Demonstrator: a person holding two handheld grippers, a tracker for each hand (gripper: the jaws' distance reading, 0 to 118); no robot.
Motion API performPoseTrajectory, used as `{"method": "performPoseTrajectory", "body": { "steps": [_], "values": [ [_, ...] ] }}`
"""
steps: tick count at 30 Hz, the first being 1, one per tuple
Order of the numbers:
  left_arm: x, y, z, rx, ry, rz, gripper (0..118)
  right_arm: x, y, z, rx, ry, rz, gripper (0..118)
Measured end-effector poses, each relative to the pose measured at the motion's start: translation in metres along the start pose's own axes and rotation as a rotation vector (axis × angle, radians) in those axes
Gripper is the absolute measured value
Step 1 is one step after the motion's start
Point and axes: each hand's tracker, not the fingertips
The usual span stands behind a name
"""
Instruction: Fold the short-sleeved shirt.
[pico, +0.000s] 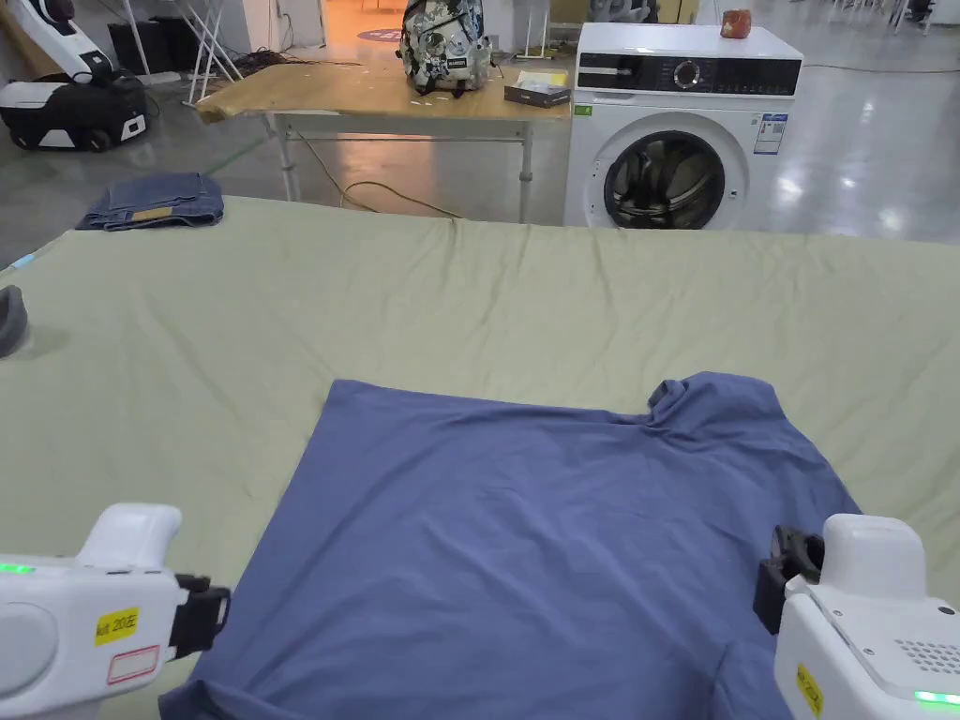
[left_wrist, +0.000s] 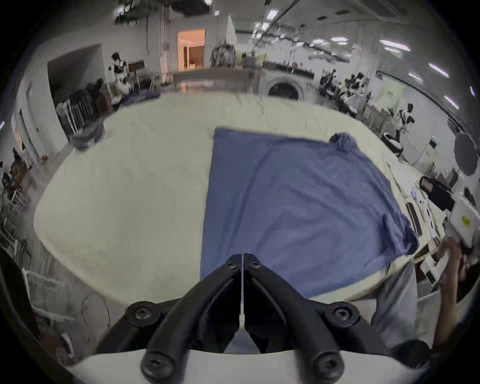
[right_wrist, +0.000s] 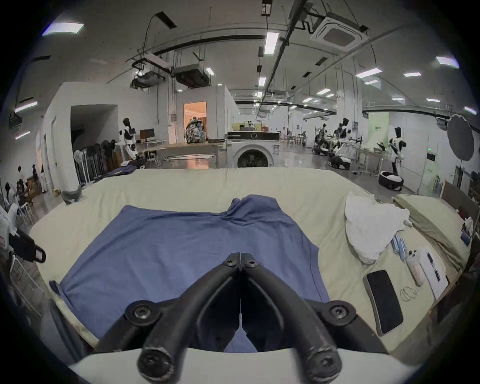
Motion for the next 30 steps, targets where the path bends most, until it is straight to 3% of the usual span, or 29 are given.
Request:
{"method": "performPoseTrajectory", "body": {
  "steps": [3, 6, 11, 15, 18, 19, 20, 21, 22, 26, 30],
  "values": [
    [-0.019, -0.006, -0.013, -0.099, -0.001, 0.065, 45, -0.001, -0.007, -0.003, -0.024, -0.002, -0.004, 0],
    [-0.034, -0.015, -0.032, -0.174, 0.022, 0.148, 52, -0.001, -0.011, -0.005, -0.043, -0.008, -0.003, 0],
    [-0.05, -0.031, -0.082, -0.304, 0.131, 0.217, 52, 0.002, -0.016, -0.005, -0.063, -0.023, -0.004, 0],
    [-0.033, -0.033, -0.08, -0.26, 0.138, 0.215, 53, 0.007, -0.021, -0.004, -0.079, -0.033, -0.002, 0],
    [-0.019, -0.038, -0.08, -0.241, 0.181, 0.104, 48, 0.012, -0.024, -0.003, -0.089, -0.036, -0.009, 0],
    [-0.016, -0.039, -0.08, -0.234, 0.176, 0.095, 40, 0.013, -0.025, -0.003, -0.094, -0.036, -0.009, 0],
    [-0.029, -0.034, -0.087, -0.23, 0.172, 0.079, 29, 0.014, -0.026, -0.002, -0.098, -0.038, -0.006, 0],
    [-0.028, -0.033, -0.086, -0.211, 0.147, 0.062, 9, 0.016, -0.026, -0.002, -0.104, -0.042, -0.001, 0],
    [-0.027, -0.033, -0.085, -0.182, 0.107, 0.074, 0, 0.019, -0.027, 0.0, -0.109, -0.045, 0.004, 0],
    [-0.022, -0.042, -0.08, -0.166, 0.121, 0.058, 0, 0.037, -0.023, 0.008, -0.146, -0.066, 0.003, 0],
    [-0.026, -0.044, -0.078, -0.156, 0.102, 0.09, 0, 0.069, -0.015, 0.011, -0.319, -0.094, -0.015, 0]
  ]
}}
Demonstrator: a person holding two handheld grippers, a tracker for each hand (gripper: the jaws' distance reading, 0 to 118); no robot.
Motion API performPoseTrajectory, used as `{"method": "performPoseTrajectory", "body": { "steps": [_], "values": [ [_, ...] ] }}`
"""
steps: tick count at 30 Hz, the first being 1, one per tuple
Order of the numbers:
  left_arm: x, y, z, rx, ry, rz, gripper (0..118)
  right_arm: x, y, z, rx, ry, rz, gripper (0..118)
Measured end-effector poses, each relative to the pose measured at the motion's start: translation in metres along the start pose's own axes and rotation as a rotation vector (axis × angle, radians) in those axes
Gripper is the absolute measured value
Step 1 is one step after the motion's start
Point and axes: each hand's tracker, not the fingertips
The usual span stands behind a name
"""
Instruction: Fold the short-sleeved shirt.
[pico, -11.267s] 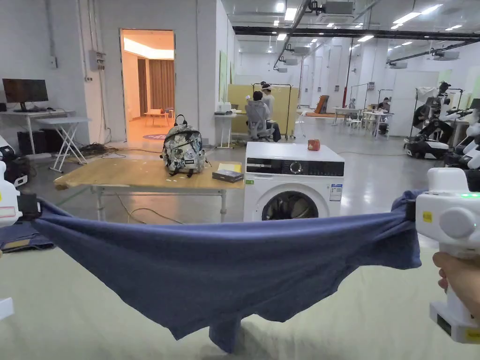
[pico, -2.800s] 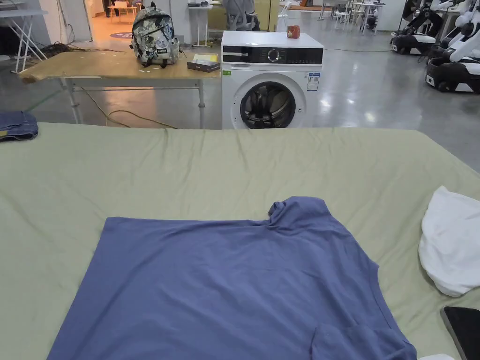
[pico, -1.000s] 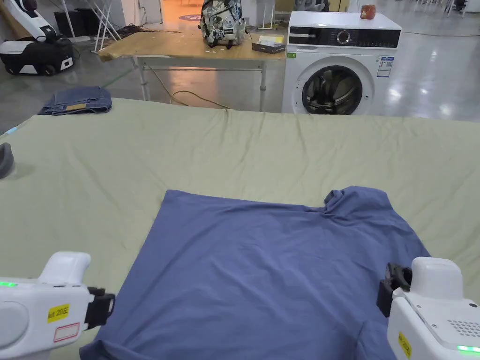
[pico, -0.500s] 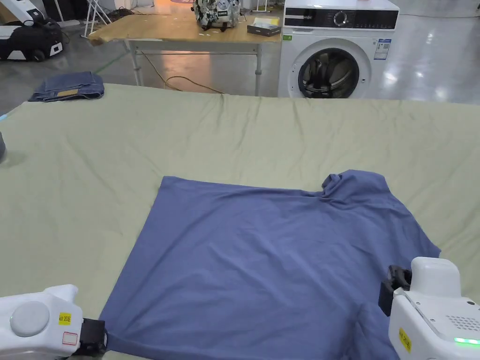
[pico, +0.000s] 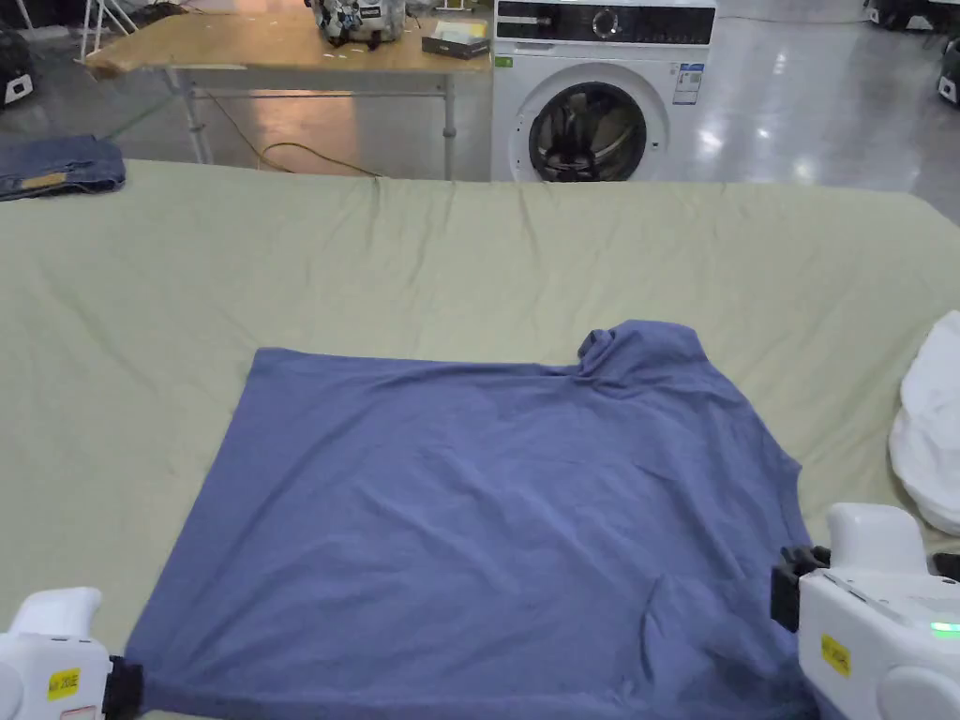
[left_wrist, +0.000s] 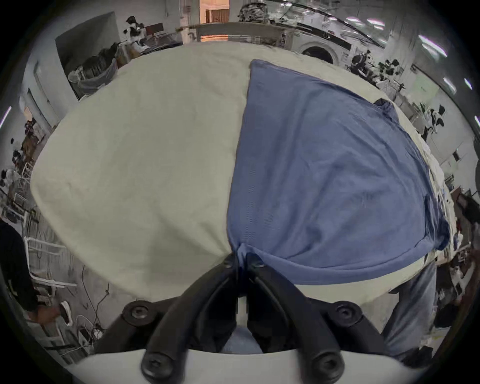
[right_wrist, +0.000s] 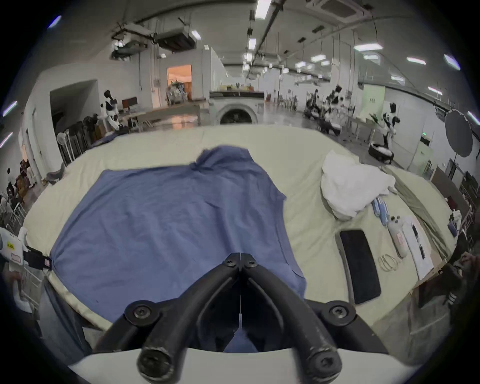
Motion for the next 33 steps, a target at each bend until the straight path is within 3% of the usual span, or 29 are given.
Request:
{"method": "performPoseTrajectory", "body": {
  "steps": [1, 3, 7, 10, 13, 16, 17, 18, 19, 20, 22, 25, 33],
  "values": [
    [0.0, 0.0, 0.0, 0.0, -0.002, -0.004, 0, 0.008, 0.001, 0.0, -0.036, -0.009, -0.011, 11],
    [-0.001, -0.001, 0.0, -0.001, -0.008, -0.003, 0, 0.022, 0.0, 0.0, -0.124, -0.027, 0.007, 47],
    [0.001, -0.004, 0.001, 0.008, -0.01, 0.01, 0, 0.04, -0.022, -0.012, -0.275, -0.024, 0.04, 60],
    [0.004, -0.006, 0.002, 0.015, -0.005, 0.011, 0, 0.044, -0.045, -0.027, -0.36, -0.023, 0.031, 60],
    [0.005, -0.006, 0.002, 0.014, -0.001, 0.006, 0, 0.045, -0.066, -0.046, -0.433, 0.023, -0.03, 60],
    [0.006, -0.006, 0.004, 0.013, -0.003, 0.0, 0, 0.039, -0.07, -0.044, -0.383, -0.001, -0.014, 57],
    [0.006, -0.006, 0.005, 0.014, -0.004, 0.001, 0, 0.038, -0.068, -0.042, -0.382, 0.001, -0.003, 48],
    [0.005, -0.005, 0.006, 0.016, -0.006, 0.002, 0, 0.038, -0.067, -0.041, -0.369, 0.029, 0.004, 20],
    [0.005, -0.005, 0.007, 0.021, -0.011, 0.003, 0, 0.039, -0.064, -0.04, -0.36, 0.131, -0.026, 5],
    [0.005, -0.004, 0.009, 0.03, -0.015, 0.006, 0, 0.038, -0.062, -0.037, -0.379, 0.102, -0.041, 5],
    [0.006, 0.0, 0.014, 0.046, -0.024, 0.009, 0, 0.034, -0.056, -0.032, -0.35, 0.064, 0.052, 4],
    [0.009, 0.013, 0.026, 0.108, -0.047, 0.017, 0, 0.038, -0.04, -0.021, -0.3, 0.086, -0.017, 4],
    [0.017, 0.085, 0.041, 0.245, -0.084, -0.014, 0, 0.038, 0.035, -0.015, -0.15, 0.092, -0.056, 4]
  ]
}}
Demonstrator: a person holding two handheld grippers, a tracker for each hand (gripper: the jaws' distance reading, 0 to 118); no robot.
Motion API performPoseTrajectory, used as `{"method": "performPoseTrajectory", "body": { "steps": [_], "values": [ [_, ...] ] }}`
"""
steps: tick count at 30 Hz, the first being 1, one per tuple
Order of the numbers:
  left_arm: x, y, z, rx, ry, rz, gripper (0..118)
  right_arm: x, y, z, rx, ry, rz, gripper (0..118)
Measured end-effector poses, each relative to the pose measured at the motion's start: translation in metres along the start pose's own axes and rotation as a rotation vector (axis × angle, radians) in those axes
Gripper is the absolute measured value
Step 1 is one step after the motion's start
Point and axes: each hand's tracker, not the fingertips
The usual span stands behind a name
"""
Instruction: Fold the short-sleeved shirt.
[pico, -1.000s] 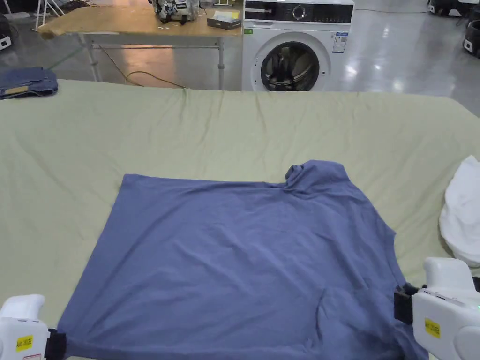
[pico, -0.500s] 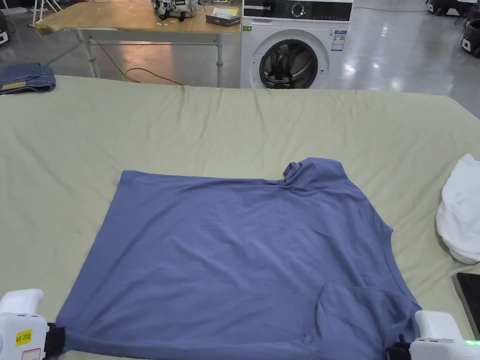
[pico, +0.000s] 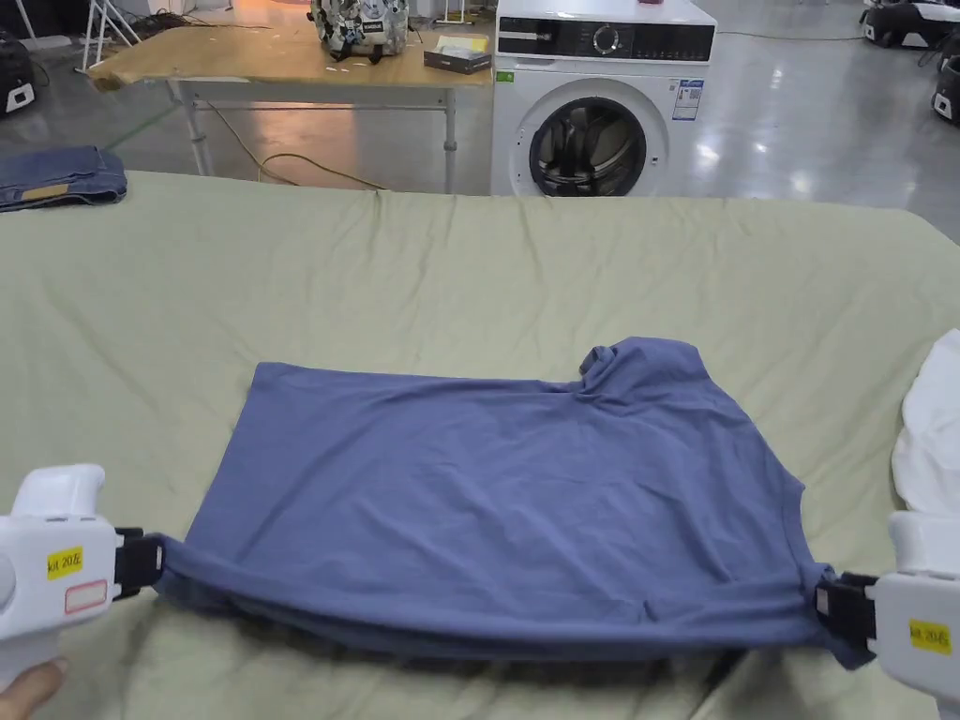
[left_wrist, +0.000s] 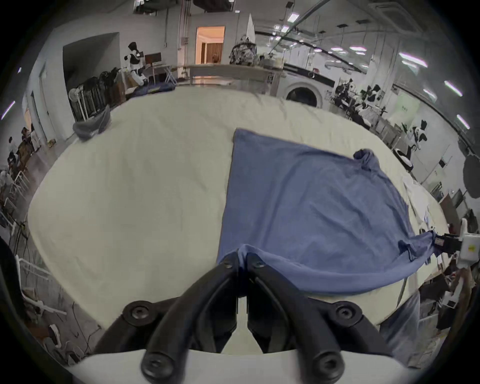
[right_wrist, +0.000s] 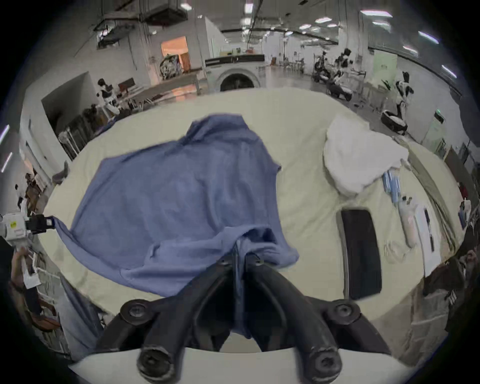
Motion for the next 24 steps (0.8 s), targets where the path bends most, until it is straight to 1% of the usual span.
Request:
{"method": "performPoseTrajectory", "body": {
  "steps": [3, 6, 10, 11, 15, 19, 20, 21, 22, 23, 24],
  "values": [
    [-0.002, 0.031, -0.018, 0.023, -0.004, 0.007, 0, 0.002, 0.031, -0.015, 0.033, 0.02, -0.036, 4],
    [-0.006, 0.06, -0.046, 0.022, -0.005, 0.014, 0, 0.001, 0.059, -0.041, 0.041, 0.039, -0.047, 4],
    [-0.009, 0.086, -0.088, -0.015, -0.005, 0.038, 0, -0.009, 0.087, -0.08, 0.022, 0.035, -0.036, 4],
    [-0.009, 0.089, -0.096, -0.011, -0.006, 0.037, 0, -0.007, 0.094, -0.096, 0.006, 0.027, -0.029, 4],
    [-0.011, 0.105, -0.129, -0.045, -0.002, 0.036, 0, -0.005, 0.11, -0.138, -0.051, 0.019, -0.052, 4],
    [-0.012, 0.112, -0.154, -0.11, 0.007, 0.034, 0, -0.004, 0.116, -0.162, -0.11, 0.015, -0.047, 7],
    [-0.012, 0.113, -0.159, -0.112, 0.004, 0.036, 0, -0.005, 0.117, -0.164, -0.12, 0.008, -0.043, 10],
    [-0.012, 0.113, -0.162, -0.119, 0.002, 0.039, 0, -0.006, 0.118, -0.167, -0.124, -0.001, -0.035, 15],
    [-0.012, 0.114, -0.165, -0.128, 0.006, 0.039, 1, -0.007, 0.118, -0.166, -0.121, -0.02, -0.023, 26],
    [-0.011, 0.115, -0.165, -0.138, 0.008, 0.037, 5, -0.006, 0.119, -0.166, -0.119, -0.056, 0.003, 35],
    [-0.011, 0.115, -0.164, -0.136, 0.006, 0.038, 14, -0.008, 0.119, -0.162, -0.102, -0.075, 0.017, 44]
  ]
}}
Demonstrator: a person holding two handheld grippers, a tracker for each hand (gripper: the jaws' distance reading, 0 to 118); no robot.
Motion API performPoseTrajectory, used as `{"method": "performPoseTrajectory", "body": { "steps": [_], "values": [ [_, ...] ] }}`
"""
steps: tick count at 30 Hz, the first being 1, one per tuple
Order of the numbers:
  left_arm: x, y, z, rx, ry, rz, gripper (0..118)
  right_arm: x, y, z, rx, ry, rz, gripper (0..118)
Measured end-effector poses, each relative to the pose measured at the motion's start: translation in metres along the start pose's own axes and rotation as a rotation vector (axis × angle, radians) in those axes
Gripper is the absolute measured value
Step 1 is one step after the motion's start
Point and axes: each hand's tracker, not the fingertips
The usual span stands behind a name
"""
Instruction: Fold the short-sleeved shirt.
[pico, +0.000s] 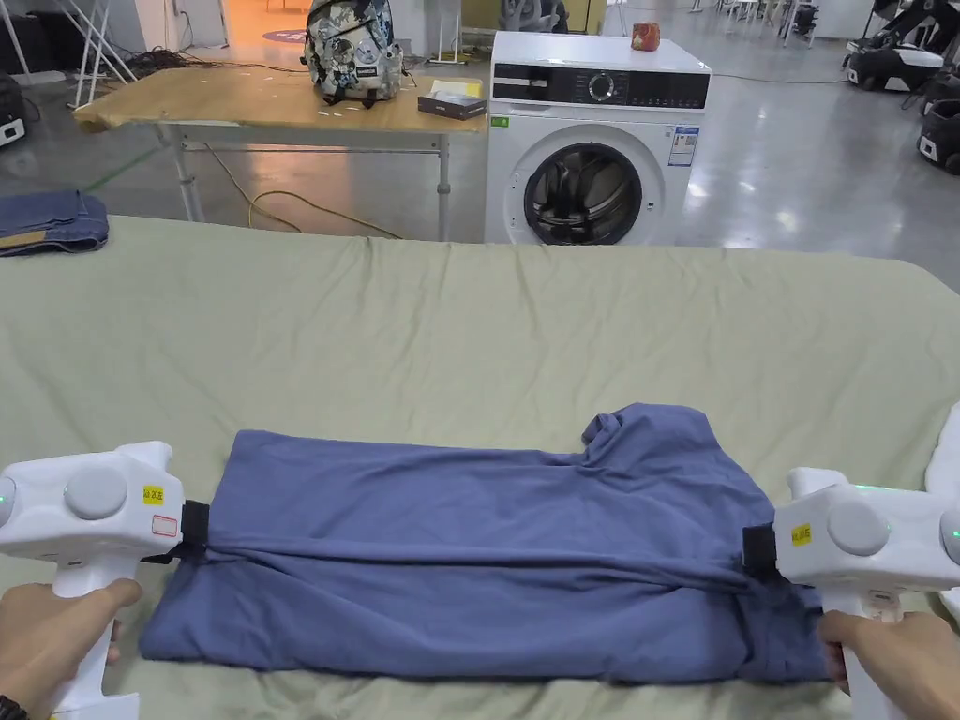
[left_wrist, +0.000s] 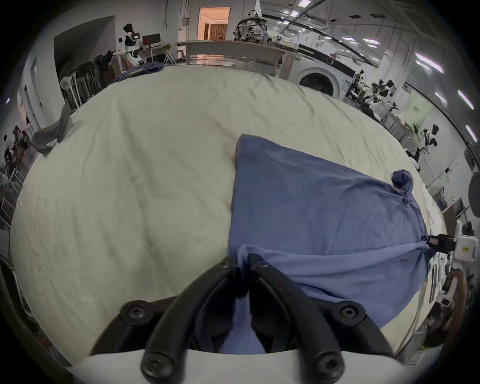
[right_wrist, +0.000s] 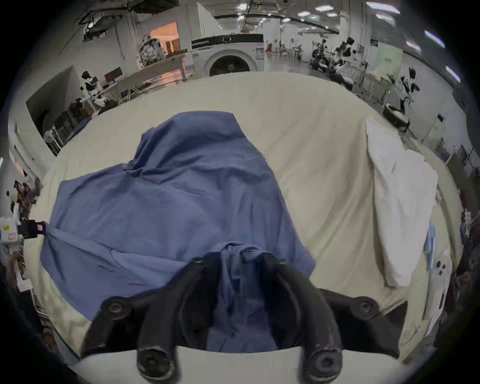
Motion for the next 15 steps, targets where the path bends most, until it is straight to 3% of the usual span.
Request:
{"method": "performPoseTrajectory", "body": {
  "steps": [1, 2, 5, 9, 13, 14, 15],
  "values": [
    [0.002, -0.002, 0.003, 0.0, -0.004, -0.007, 30, -0.001, -0.001, 0.006, 0.021, -0.004, 0.005, 54],
    [0.003, -0.002, 0.007, 0.007, 0.0, -0.016, 35, -0.003, -0.002, 0.013, 0.049, -0.003, 0.009, 60],
    [0.008, -0.009, 0.027, 0.062, -0.033, -0.013, 39, -0.01, -0.006, 0.035, 0.147, 0.003, 0.026, 60],
    [0.02, -0.026, 0.057, 0.202, -0.097, -0.043, 39, -0.028, -0.021, 0.068, 0.309, 0.032, 0.02, 60],
    [0.042, -0.057, 0.093, 0.397, -0.108, -0.101, 38, -0.043, -0.042, 0.092, 0.465, 0.125, -0.006, 58],
    [0.049, -0.065, 0.101, 0.435, -0.084, -0.116, 35, -0.048, -0.047, 0.099, 0.492, 0.127, -0.005, 52],
    [0.054, -0.072, 0.108, 0.468, -0.055, -0.124, 26, -0.052, -0.05, 0.1, 0.516, 0.117, -0.001, 39]
  ]
}}
